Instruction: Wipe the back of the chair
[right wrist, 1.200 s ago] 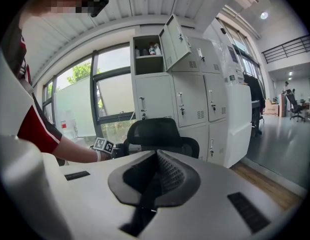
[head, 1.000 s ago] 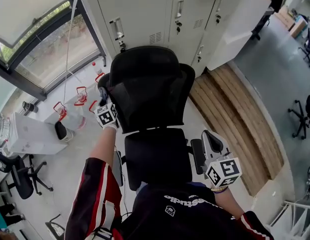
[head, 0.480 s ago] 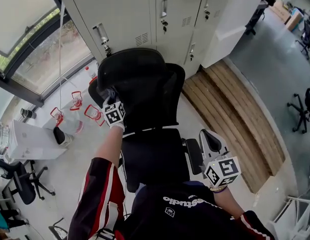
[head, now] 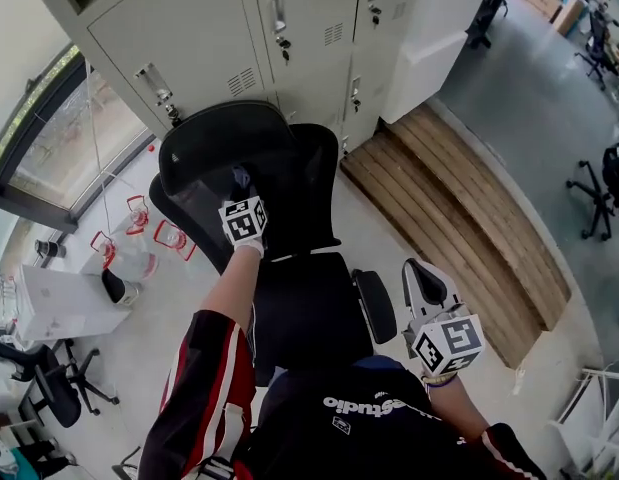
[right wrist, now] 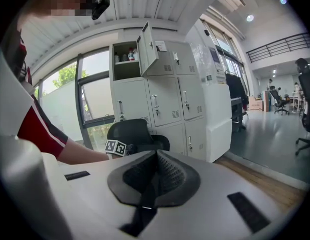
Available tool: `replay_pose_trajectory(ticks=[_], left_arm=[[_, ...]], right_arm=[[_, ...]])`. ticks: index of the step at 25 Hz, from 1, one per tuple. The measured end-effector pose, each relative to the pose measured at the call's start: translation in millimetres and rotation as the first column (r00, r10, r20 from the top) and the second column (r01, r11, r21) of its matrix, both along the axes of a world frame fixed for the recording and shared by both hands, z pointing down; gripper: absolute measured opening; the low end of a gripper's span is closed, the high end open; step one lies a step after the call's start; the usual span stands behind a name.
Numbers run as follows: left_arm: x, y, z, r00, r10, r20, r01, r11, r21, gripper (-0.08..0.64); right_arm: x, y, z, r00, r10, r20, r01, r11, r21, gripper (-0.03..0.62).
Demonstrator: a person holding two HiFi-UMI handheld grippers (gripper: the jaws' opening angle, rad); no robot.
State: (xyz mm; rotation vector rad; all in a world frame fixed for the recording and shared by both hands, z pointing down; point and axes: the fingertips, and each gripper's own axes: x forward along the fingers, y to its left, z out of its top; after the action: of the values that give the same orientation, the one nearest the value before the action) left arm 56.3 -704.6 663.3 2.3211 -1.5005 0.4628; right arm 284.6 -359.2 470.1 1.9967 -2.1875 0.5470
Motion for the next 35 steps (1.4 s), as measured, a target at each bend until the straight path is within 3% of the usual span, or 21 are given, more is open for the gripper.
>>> replay_pose_trajectory(ticks=[9,15,20,23,26,29,35], left_arm=[[108,10,4,0.993,0.118,-0.021,-0.118,0.993,0.011,0.057],[171,24,2,0.977,0.208,-0.049,-0.207,0.978,0.01,0.057],[228,50,-5,0.92,0.391,0.013,-0.391,0.92,0.028,0.057],[246,68,-21,0.898,0.441,-0.015,-0.439,0.897,0.052,0.057],[239,88,-34,0.88,0.475,-0.012,-0.472,0.878,0.08,0.057],[208,101,-43,0.875,0.484,0.01,-0.482,0.87,0.101,0.057],[94,112,-47,0.923,0.383,0.022,-0.384,0.919,0.094,0.057]], right_arm=[[57,29,6,0.993,0.116,-0.006,-0.116,0.993,-0.012,0.015],[74,45,11,0.988,0.157,-0.002,-0.157,0.987,-0.019,0.015],[81,55,12,0.984,0.179,0.004,-0.179,0.984,-0.025,0.015],[82,59,8,0.984,0.179,-0.003,-0.179,0.984,-0.014,0.015],[70,60,4,0.987,0.159,0.001,-0.159,0.987,-0.001,0.015],[50,54,-7,0.993,0.117,0.002,-0.117,0.993,0.023,0.015],[-14,37,-21,1.0,0.019,-0.02,-0.018,0.998,0.055,0.015]])
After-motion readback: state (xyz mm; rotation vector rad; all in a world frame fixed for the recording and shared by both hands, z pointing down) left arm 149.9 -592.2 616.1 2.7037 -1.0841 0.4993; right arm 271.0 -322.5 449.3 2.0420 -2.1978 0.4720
